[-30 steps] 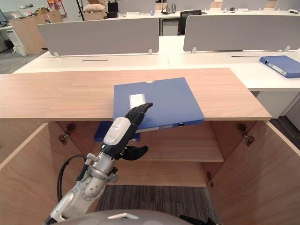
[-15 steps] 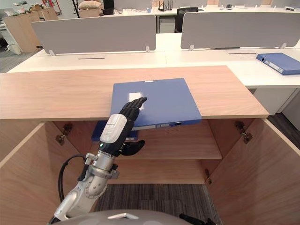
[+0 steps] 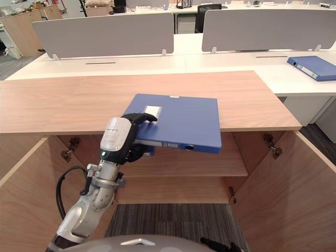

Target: Walk over to the cabinet, pick up the folder, carry it to the office cabinet, place the folder inside the office cabinet, then close the office cabinet door

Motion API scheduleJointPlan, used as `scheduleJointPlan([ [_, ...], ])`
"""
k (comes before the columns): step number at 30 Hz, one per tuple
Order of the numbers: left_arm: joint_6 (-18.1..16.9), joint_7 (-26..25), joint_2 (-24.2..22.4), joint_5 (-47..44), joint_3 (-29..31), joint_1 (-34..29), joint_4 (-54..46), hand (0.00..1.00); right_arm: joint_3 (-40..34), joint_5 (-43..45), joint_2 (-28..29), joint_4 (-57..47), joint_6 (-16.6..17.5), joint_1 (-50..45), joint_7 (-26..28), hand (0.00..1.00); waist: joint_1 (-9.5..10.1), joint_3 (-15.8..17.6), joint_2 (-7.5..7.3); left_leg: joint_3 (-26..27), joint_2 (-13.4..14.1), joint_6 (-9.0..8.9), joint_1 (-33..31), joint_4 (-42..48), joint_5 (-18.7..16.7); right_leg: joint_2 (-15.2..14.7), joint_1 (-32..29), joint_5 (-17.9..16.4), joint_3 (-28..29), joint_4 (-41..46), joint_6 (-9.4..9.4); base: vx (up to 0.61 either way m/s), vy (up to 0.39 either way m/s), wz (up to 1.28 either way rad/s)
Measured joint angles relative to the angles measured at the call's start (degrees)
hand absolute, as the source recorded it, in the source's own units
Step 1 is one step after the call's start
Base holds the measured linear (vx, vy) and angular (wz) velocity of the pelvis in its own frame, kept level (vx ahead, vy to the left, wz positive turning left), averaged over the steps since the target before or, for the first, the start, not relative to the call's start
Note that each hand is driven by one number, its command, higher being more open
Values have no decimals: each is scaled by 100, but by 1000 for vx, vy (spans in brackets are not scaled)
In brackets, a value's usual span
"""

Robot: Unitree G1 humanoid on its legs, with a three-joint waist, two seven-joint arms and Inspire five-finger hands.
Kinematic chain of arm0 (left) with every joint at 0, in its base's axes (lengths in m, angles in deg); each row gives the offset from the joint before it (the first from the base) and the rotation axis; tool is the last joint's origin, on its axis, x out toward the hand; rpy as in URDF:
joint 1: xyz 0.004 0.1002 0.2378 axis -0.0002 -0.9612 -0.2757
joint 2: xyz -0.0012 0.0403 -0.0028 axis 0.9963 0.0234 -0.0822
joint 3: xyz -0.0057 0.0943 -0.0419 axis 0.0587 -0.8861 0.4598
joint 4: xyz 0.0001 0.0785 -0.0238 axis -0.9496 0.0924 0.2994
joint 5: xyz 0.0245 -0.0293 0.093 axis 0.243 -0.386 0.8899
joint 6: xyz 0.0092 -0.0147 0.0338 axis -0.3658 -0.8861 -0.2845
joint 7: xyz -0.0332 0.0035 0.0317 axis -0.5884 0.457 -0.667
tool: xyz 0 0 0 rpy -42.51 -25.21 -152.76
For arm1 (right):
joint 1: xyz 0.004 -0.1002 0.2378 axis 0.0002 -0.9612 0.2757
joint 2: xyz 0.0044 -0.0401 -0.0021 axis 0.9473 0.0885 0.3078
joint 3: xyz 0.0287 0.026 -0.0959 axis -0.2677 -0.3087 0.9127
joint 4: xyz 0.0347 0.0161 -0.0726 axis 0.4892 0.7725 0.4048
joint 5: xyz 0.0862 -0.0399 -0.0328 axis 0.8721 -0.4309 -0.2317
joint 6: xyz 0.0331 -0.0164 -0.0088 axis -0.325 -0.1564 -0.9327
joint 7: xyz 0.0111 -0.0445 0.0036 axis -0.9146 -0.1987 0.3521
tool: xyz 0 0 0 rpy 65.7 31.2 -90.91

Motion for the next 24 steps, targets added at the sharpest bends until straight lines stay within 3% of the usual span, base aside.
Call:
scheduleJointPlan([
  [7, 23, 42, -10, -6, 75, 127, -48, 0, 47, 208, -31, -42, 4, 31, 18, 100, -13, 48, 49, 9, 6, -2, -10, 2, -2, 2, -13, 0, 20, -1, 0, -15, -38, -1],
  [11, 24, 52, -179, -538, 167, 120, -312, 0, 73, 217, 4, -395, 38, 4, -39, 100, -9, 33, 78, 171, 33, -16, -115, 4, -25, 30, -203, 24, 201, 41, 7, -10, -30, -19],
  [19, 2, 60, -718, -1961, 253, -36, -1131, 0, 236, 597, 449, -2979, 315, -579, -276, 100, -27, 60, 39, 314, 73, 22, -172, 145, -158, 57, -325, 35, 406, 148, 11, -7, -32, -11],
  [24, -246, -61, -1072, -3063, 389, -93, -1762, 0, 363, 907, 782, -4821, 633, -877, -392, 100, -22, 64, 42, 377, 117, 3, -216, 316, -285, 56, -337, 32, 483, 162, 15, -19, -36, -6],
])
